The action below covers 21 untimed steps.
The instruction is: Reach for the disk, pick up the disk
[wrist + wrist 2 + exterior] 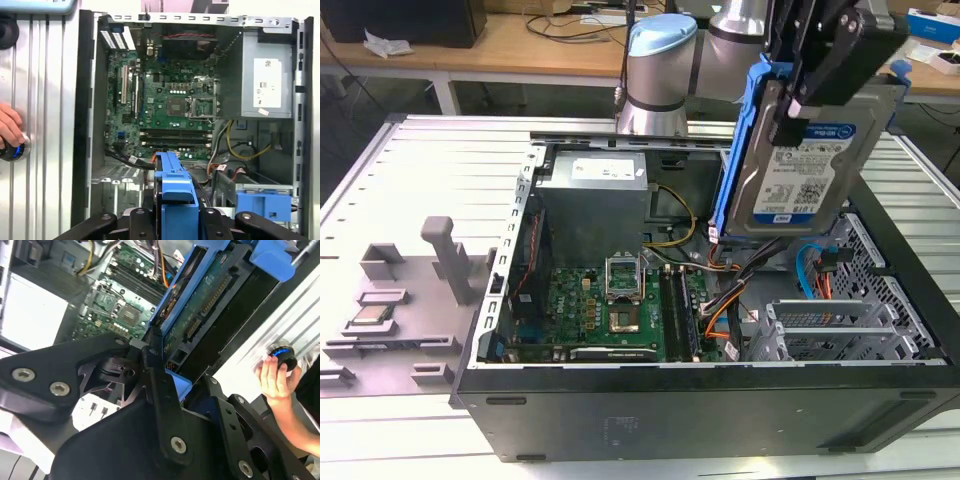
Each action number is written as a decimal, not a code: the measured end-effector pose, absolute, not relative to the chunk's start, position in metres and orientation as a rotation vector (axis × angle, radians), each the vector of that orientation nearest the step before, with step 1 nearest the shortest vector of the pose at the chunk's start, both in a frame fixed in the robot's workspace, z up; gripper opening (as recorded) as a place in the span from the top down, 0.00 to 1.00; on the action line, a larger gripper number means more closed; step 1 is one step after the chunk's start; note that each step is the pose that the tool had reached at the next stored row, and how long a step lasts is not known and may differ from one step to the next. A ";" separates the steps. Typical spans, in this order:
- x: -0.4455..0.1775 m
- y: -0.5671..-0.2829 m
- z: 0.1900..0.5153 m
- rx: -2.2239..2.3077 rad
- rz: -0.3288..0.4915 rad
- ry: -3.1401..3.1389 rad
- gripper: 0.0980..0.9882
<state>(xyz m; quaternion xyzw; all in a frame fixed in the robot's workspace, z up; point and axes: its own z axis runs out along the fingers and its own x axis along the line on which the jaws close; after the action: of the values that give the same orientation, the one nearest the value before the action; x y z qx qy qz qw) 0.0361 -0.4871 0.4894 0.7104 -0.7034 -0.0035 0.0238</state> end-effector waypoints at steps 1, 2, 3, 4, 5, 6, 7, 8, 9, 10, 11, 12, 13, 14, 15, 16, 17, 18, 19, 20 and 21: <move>0.036 -0.490 0.489 2.198 -0.010 -2.177 0.70; 0.036 -0.493 0.489 2.198 -0.010 -2.176 0.70; 0.036 -0.500 0.489 2.197 -0.008 -2.176 0.70; 0.036 -0.506 0.489 2.197 -0.007 -2.175 0.70; 0.036 -0.509 0.489 2.196 -0.007 -2.175 0.70; 0.036 -0.513 0.489 2.196 -0.006 -2.175 0.70; 0.036 -0.520 0.489 2.196 -0.006 -2.175 0.70; 0.036 -0.526 0.489 2.196 -0.005 -2.175 0.70; 0.036 -0.533 0.488 2.196 -0.005 -2.175 0.70; 0.036 -0.535 0.488 2.196 -0.005 -2.175 0.70; 0.036 -0.540 0.487 2.195 -0.005 -2.175 0.70; 0.037 -0.543 0.486 2.195 -0.005 -2.175 0.70; 0.037 -0.545 0.486 2.195 -0.005 -2.175 0.70; 0.039 -0.548 0.483 2.195 -0.005 -2.176 0.70; 0.045 -0.550 0.480 2.193 -0.006 -2.177 0.70; 0.049 -0.550 0.479 2.193 -0.005 -2.177 0.70; 0.053 -0.550 0.477 2.193 -0.006 -2.177 0.70; 0.058 -0.550 0.475 2.193 -0.006 -2.177 0.70; 0.064 -0.550 0.473 2.191 -0.006 -2.179 0.70; 0.070 -0.550 0.470 2.188 -0.007 -2.181 0.70; 0.074 -0.550 0.467 2.185 -0.007 -2.185 0.70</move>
<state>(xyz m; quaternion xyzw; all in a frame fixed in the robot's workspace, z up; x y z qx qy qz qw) 0.0738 -0.5496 0.4668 0.7069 -0.7068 -0.0023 0.0260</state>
